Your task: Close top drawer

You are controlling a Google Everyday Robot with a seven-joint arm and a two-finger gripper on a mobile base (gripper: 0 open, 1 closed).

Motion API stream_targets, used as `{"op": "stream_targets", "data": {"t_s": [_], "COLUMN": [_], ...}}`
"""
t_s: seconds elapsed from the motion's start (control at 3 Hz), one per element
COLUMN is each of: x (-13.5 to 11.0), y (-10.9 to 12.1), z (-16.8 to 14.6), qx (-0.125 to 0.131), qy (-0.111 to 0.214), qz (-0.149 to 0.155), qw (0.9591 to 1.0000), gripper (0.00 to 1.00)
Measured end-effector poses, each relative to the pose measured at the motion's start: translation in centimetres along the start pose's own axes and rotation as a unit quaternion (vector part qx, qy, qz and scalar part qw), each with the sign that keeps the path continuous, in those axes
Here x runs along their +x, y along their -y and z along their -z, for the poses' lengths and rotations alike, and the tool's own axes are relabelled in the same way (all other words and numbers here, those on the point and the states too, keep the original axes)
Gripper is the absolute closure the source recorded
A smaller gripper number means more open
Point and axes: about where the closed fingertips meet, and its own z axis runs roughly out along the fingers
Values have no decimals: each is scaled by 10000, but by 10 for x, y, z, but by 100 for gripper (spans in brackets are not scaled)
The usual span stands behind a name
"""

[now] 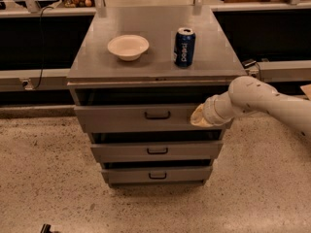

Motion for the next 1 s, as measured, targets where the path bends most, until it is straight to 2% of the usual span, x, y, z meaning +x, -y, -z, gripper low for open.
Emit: {"op": "stream_targets", "data": {"t_s": [0.33,0.67,1.0], "x": [-1,-14,-32], "y": [16,1,-41], "z": [-2,1,7], "qx": [159,170,87], "qy": [125,450,841], "qz": [11,61,160], "qw": [9998,9988,9963], "gripper": [100,100,100]}}
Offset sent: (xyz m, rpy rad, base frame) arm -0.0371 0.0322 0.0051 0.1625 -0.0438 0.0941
